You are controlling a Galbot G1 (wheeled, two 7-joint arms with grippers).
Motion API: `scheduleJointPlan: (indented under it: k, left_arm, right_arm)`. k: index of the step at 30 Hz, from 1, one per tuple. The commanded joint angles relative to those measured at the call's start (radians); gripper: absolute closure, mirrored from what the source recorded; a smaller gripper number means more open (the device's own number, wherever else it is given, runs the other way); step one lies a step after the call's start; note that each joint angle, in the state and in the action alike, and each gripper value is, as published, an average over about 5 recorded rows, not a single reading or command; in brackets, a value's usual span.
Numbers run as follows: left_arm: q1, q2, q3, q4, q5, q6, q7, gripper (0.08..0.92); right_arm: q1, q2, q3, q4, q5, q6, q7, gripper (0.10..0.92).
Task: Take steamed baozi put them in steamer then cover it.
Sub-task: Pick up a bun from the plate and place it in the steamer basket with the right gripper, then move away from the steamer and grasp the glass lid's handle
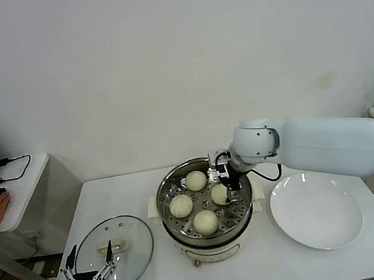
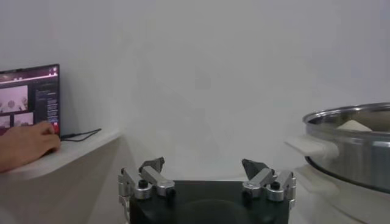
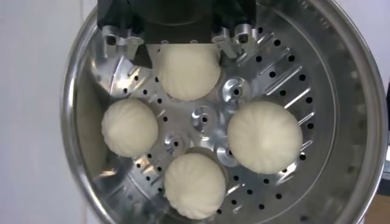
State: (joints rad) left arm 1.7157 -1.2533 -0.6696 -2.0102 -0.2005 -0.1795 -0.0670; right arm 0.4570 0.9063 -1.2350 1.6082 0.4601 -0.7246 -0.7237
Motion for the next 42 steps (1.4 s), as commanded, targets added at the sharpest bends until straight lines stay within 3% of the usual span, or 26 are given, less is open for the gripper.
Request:
scheduleJointPlan:
  k: [1,9,14,18,24,30,38,42]
  left_arm:
    - [0.0,0.001,0.001,0.002,0.0,0.0,0.0,0.177]
    - [0.0,0.0,0.005,0.002,0.003,0.002,0.001,0.177]
    - [0.003,-0.004,0.004,-0.002,0.008,0.002,0.001,0.177]
    - [0.008,-0.008,0.0,-0.004,0.015,0.002,0.0,0.177]
    - [0.01,-0.024,0.011,0.003,0.017,-0.005,-0.005,0.177]
    - [0.001,-0.044,0.032,0.01,0.014,-0.023,-0.017,0.177]
    - [-0.017,-0.049,0.062,0.019,0.026,-0.017,-0.054,0.177]
    - [-0.023,-0.044,0.055,0.044,0.244,-0.021,-0.09,0.177]
  right_arm:
    - [-0.009,-0.131,0.106,0.127,0.025,0.0,0.072,0.206]
    - [-0.242,-0.379,0.314,0.292,0.049,0.08,0.295,0.202]
    - [-0.678,-0.479,0.674,0.362,0.051,0.246,0.55,0.203]
    - [-1.109,-0.472,1.05,0.376,0.007,0.44,0.674,0.203]
    - [-1.598,-0.204,1.526,0.321,-0.2,0.716,0.684,0.203]
    - [-1.814,0.114,1.788,0.241,-0.342,0.929,0.608,0.203]
    - [-1.893,0.416,2.058,0.204,-0.354,1.014,0.522,0.203]
    - [-1.941,0.465,2.128,0.223,-0.325,0.977,0.513,0.203]
